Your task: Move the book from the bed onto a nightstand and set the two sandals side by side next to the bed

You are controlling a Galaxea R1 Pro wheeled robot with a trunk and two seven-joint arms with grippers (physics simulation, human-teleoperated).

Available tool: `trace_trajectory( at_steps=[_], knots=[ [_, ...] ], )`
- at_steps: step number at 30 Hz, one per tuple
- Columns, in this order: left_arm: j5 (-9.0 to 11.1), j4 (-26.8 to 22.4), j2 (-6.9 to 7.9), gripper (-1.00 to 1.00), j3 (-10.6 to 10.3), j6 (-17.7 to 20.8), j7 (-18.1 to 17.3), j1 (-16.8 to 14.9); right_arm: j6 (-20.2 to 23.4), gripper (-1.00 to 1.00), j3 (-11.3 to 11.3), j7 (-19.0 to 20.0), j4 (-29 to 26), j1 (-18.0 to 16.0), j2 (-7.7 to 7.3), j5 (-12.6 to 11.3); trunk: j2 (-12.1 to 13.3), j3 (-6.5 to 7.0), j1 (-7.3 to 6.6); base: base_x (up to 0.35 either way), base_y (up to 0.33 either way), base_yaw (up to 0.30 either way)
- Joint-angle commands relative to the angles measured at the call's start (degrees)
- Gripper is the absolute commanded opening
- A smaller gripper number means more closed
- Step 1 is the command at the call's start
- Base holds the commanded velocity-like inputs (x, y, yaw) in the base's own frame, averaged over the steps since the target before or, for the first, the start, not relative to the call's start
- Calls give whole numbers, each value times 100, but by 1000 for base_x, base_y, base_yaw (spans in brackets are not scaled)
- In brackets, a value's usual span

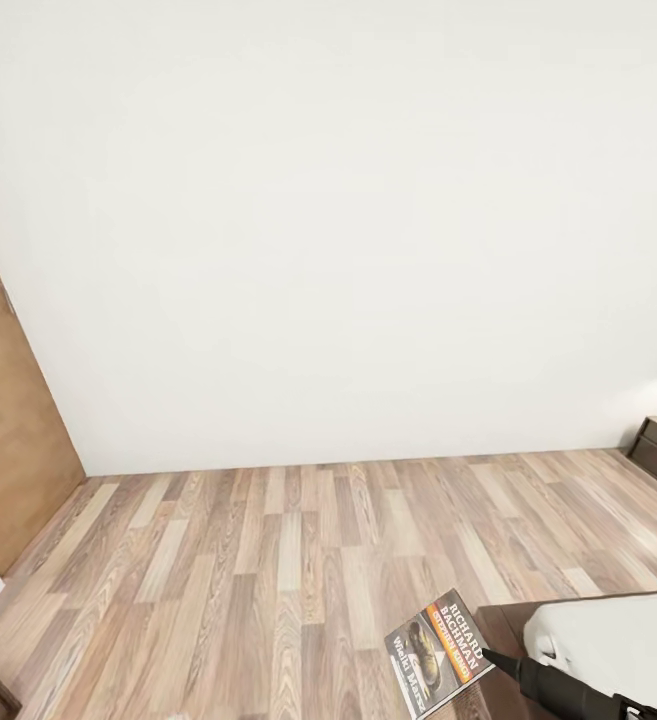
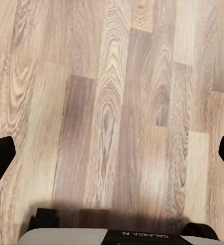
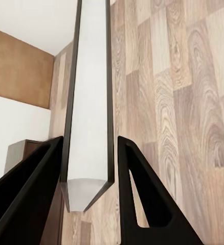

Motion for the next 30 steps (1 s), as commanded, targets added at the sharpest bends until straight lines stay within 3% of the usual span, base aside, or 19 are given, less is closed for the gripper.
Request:
trace_trajectory(
  at_steps=[1,30],
  knots=[
    [51,7,1,100,-48,-18,-22,-5,33,-100,15,32,15,-10,2,-58,-6,-8,4,307,0,0],
    [51,7,1,100,-48,-18,-22,-5,33,-100,17,39,15,-10,2,-58,-6,-8,4,307,0,0]
  ],
)
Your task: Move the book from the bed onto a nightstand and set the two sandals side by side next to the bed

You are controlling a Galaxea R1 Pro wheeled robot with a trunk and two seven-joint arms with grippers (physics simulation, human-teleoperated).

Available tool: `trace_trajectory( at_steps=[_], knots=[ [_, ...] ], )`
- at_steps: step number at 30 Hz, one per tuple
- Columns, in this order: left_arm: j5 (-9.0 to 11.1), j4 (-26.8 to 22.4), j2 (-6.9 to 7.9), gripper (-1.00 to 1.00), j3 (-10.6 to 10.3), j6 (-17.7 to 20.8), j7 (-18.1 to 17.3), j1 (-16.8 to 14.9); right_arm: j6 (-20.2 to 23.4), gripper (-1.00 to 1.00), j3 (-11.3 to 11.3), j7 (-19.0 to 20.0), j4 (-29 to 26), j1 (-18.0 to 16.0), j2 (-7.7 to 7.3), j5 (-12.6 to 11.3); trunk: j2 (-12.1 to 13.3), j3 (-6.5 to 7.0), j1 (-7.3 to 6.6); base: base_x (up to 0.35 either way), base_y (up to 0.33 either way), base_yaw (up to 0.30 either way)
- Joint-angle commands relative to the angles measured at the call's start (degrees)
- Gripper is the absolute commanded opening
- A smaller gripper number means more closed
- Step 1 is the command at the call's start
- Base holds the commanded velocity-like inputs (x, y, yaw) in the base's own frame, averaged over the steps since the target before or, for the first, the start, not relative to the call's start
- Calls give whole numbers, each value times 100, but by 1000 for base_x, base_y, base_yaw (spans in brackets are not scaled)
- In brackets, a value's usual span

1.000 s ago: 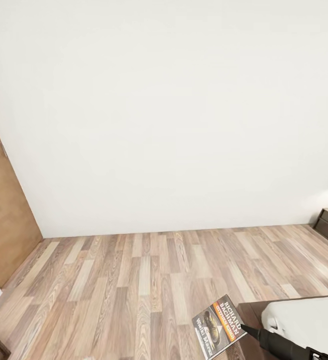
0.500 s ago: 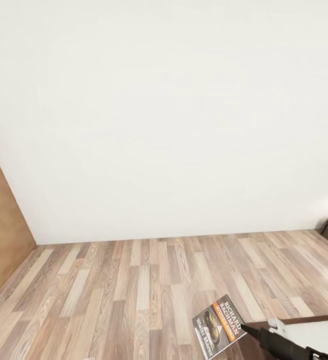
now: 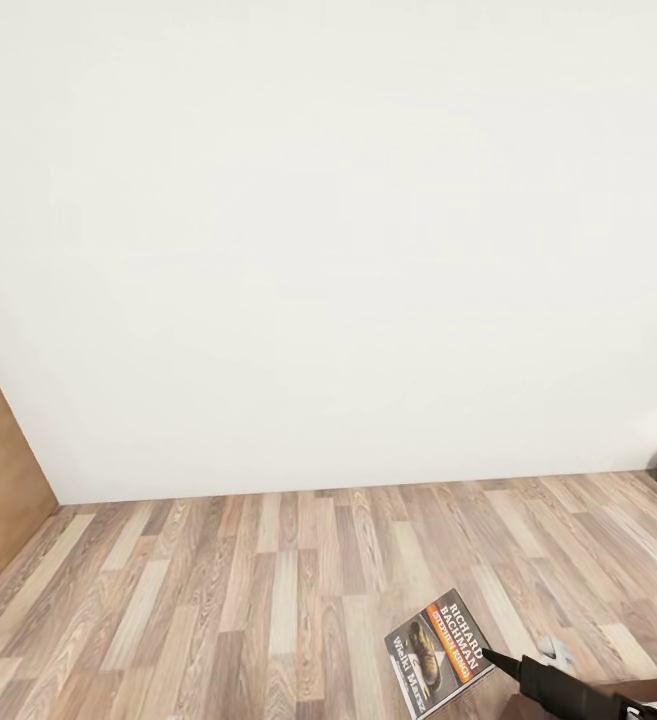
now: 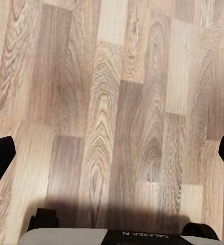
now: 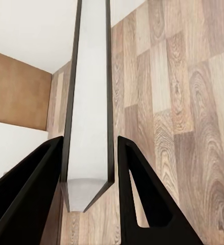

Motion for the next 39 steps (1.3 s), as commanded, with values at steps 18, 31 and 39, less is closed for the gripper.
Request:
trace_trajectory(
  at_steps=[18,31,39],
  knots=[
    [51,7,1,100,-54,-18,-22,-5,33,-100,15,34,15,-10,2,-58,-6,-8,4,307,0,0],
    [51,7,1,100,-56,-18,-22,-5,33,-100,14,34,15,-10,2,-58,-6,-8,4,307,0,0],
    [51,7,1,100,-55,-18,-22,-5,33,-100,14,34,15,-10,2,-58,-6,-8,4,307,0,0]
  ],
)
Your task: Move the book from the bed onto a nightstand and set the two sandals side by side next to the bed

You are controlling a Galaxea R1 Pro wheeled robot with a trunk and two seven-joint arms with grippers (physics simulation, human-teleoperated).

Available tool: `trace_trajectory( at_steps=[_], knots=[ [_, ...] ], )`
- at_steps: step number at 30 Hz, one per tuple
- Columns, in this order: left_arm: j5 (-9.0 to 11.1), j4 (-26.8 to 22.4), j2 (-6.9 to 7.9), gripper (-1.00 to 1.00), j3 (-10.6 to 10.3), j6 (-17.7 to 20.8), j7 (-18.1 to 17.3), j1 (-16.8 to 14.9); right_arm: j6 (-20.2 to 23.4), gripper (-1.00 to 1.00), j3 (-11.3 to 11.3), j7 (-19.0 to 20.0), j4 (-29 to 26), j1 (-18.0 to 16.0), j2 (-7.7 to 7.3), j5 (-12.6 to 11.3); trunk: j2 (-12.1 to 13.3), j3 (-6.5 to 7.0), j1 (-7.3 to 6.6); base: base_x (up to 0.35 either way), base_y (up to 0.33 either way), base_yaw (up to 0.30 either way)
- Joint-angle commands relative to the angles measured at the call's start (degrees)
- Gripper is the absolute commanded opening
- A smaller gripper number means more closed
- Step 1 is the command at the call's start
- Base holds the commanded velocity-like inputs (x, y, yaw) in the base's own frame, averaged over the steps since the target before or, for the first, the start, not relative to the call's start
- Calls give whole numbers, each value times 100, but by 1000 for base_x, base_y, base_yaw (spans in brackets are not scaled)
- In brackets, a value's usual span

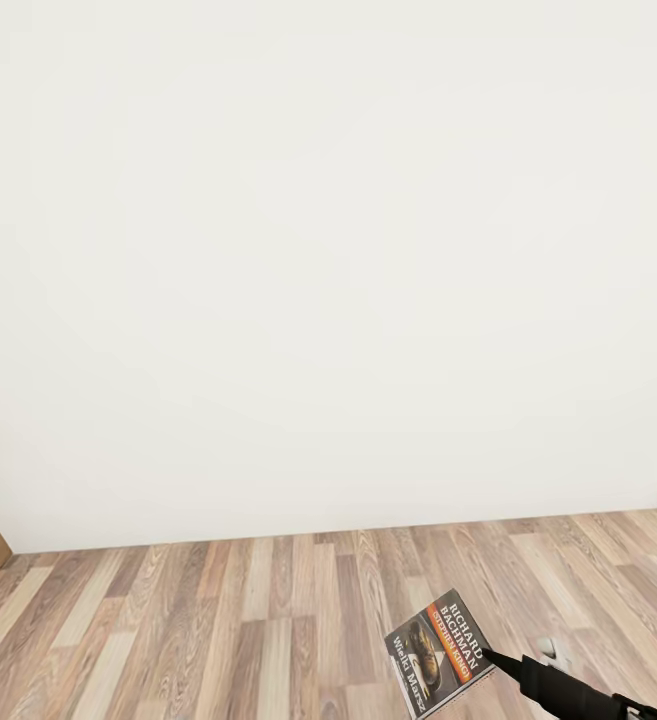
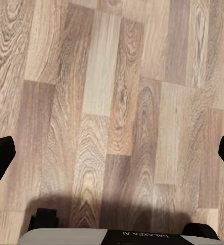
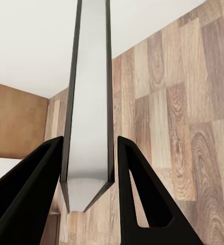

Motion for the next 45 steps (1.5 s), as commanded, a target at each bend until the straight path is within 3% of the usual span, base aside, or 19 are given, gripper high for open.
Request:
trace_trajectory(
  at_steps=[1,45],
  knots=[
    [51,7,1,100,-49,-18,-22,-5,33,-100,15,32,15,-10,2,-58,-6,-8,4,307,0,0],
    [51,8,1,100,-50,-23,-22,-5,33,-100,15,32,15,-10,2,-58,-6,-8,4,302,0,-3]
  ],
)
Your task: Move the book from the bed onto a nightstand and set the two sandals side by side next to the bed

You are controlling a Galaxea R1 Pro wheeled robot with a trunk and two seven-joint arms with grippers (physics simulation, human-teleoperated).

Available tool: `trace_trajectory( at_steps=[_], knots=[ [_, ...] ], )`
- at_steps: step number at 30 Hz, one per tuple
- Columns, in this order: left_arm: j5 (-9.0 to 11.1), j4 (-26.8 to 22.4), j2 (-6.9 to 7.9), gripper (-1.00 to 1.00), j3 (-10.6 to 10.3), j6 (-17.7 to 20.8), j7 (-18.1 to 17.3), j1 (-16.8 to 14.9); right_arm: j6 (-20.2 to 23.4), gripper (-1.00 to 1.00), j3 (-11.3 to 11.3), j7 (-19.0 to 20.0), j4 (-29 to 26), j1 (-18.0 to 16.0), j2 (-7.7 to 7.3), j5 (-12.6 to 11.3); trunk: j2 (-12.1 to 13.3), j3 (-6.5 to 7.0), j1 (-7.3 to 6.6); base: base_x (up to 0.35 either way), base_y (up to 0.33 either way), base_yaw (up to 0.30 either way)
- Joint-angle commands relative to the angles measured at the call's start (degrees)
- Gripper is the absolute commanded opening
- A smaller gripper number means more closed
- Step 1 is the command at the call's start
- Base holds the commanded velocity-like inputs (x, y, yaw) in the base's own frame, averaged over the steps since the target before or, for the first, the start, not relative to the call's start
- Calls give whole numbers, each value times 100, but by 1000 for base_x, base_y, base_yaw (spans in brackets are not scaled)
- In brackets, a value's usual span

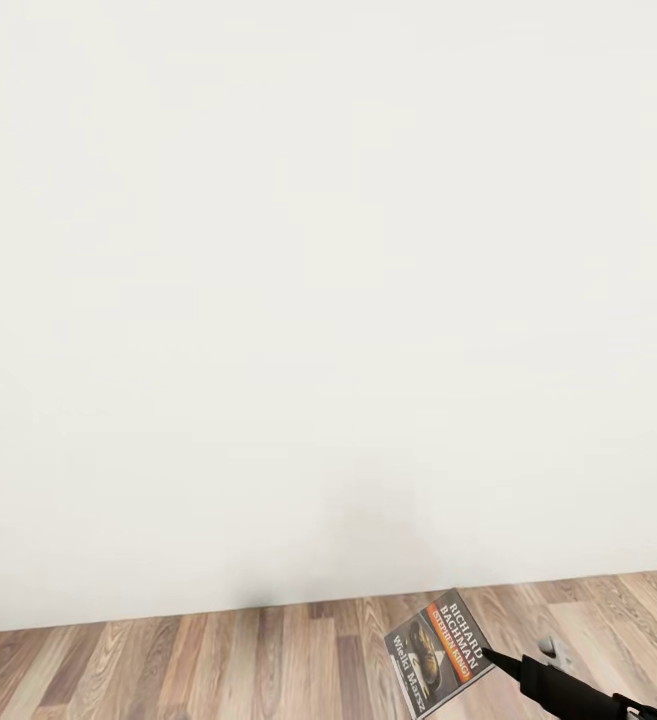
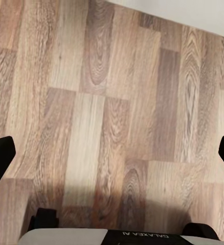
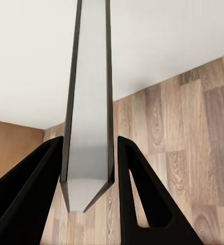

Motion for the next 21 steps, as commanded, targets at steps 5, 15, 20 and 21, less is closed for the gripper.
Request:
trace_trajectory(
  at_steps=[5,15,20,21],
  knots=[
    [57,8,1,100,-40,-22,-22,-4,33,-100,27,32,16,-10,3,-57,-7,-8,3,40,0,-221],
    [60,8,1,100,-39,-21,-22,-4,33,-100,28,32,16,-10,3,-57,-7,-8,3,242,0,-82],
    [60,9,1,100,-39,-19,-22,-4,33,-100,27,32,16,-10,3,-57,-7,-8,3,323,0,-1],
    [60,9,1,100,-39,-20,-22,-4,33,-100,27,32,16,-10,3,-57,-7,-8,3,325,0,0]
  ],
)
